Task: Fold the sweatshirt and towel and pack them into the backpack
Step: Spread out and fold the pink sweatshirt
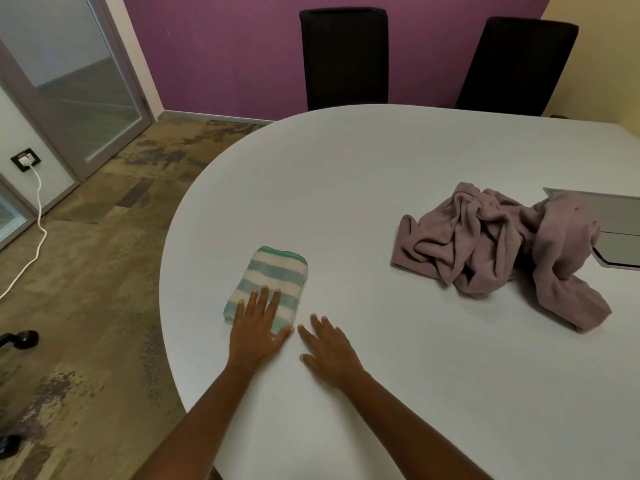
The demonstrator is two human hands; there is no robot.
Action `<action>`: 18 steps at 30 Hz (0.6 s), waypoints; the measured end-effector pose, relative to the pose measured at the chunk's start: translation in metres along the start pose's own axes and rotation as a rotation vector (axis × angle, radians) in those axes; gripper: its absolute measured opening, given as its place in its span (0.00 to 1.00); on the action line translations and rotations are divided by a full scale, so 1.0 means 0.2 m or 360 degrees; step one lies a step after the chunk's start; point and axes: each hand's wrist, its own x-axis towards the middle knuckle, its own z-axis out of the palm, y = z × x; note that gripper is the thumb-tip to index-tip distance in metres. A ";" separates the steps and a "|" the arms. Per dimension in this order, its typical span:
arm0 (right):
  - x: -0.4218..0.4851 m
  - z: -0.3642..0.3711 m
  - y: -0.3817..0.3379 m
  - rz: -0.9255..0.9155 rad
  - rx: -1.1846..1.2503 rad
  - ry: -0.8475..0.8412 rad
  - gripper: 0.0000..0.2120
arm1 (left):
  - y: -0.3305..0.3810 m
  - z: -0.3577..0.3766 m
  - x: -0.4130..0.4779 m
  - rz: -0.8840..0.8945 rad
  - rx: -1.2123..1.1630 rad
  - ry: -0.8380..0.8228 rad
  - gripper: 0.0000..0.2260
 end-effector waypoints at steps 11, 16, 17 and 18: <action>-0.07 0.08 0.32 0.0320 -0.0197 0.0284 0.37 | -0.02 -0.07 0.14 0.0074 0.0120 0.0194 0.40; -0.19 0.00 0.39 0.0404 -0.0184 0.0181 0.48 | 0.25 0.02 0.07 0.0295 0.0117 0.0313 0.23; -0.21 -0.01 0.42 0.0393 -0.0113 0.0099 0.51 | 0.31 0.05 0.06 0.0287 0.0071 0.0230 0.23; -0.23 -0.02 0.43 0.0406 -0.0069 0.0144 0.51 | 0.37 0.09 0.05 0.0258 0.0024 0.0101 0.25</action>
